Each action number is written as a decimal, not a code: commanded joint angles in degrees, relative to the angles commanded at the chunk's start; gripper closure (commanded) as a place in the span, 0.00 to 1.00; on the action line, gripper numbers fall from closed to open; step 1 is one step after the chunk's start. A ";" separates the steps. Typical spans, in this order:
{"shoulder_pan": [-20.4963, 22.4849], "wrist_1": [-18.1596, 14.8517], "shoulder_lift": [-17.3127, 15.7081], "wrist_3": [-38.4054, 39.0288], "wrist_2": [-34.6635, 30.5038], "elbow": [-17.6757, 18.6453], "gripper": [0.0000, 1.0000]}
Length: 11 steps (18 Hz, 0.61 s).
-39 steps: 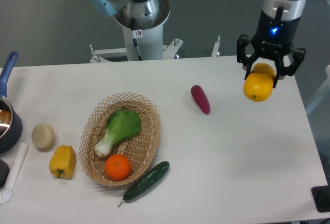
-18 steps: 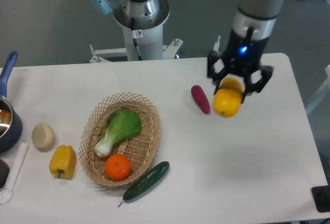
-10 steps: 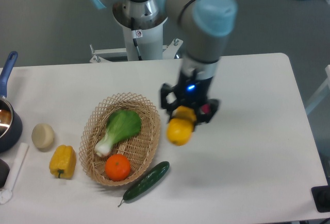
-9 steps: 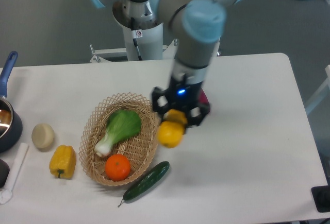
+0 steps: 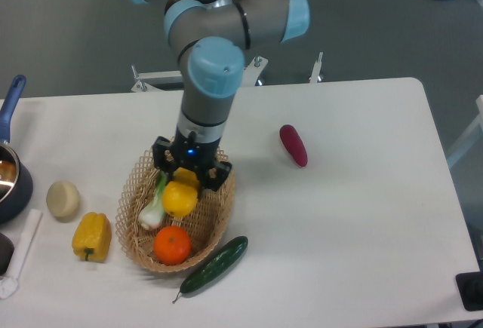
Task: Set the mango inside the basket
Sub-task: 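Lower the mango into the basket beside the bok choy and open the gripper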
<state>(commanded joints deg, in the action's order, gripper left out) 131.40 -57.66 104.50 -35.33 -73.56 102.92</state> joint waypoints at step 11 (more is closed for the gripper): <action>-0.09 0.18 5.89 -0.44 -1.32 -1.05 0.66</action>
<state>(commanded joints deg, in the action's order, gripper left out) 131.31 -57.48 110.39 -35.77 -74.88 101.87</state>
